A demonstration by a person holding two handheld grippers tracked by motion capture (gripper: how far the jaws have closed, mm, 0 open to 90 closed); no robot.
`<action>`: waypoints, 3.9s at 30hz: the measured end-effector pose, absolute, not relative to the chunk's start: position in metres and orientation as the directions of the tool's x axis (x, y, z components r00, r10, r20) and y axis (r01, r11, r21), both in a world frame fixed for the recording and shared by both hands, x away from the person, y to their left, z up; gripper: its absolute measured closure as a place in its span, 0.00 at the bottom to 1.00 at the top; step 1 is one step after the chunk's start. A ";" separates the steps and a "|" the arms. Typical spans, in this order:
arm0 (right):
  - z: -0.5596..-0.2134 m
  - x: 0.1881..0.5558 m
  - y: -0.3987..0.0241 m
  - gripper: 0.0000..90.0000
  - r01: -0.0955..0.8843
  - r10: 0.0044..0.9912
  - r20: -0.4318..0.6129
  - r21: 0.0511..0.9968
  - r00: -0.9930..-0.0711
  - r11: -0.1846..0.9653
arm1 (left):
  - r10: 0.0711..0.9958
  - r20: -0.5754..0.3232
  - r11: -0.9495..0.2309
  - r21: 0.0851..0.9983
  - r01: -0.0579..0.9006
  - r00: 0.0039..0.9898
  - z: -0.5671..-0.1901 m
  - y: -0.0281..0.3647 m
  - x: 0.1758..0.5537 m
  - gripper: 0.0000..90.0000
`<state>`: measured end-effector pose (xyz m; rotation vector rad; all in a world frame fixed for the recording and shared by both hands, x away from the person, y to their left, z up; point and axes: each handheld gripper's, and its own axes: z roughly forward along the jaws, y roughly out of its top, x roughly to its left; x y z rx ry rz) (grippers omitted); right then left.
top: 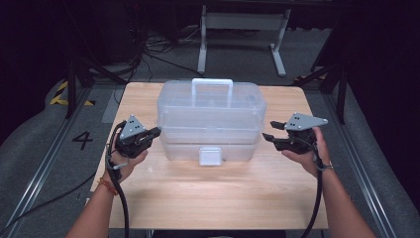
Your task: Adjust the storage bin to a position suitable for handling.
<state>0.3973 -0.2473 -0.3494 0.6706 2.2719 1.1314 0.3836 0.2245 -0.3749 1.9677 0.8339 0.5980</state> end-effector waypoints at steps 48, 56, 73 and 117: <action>-0.349 0.422 -0.230 0.57 0.091 0.743 -0.220 0.931 -0.632 0.353 | 0.752 0.101 -0.429 0.826 0.367 0.652 -0.399 0.236 0.379 0.86; -0.347 0.433 -0.228 0.62 0.101 0.765 -0.222 0.931 -0.604 0.350 | 0.743 0.119 -0.448 0.819 0.358 0.658 -0.395 0.240 0.375 0.84; -0.343 0.450 -0.223 0.74 0.090 0.808 -0.233 0.939 -0.542 0.331 | 0.712 0.133 -0.506 0.778 0.373 0.690 -0.411 0.249 0.362 0.72; -0.347 0.489 -0.218 0.73 0.111 0.837 -0.196 0.950 -0.511 0.291 | 0.667 -0.012 -0.525 0.702 0.482 0.745 -0.481 0.270 0.353 0.36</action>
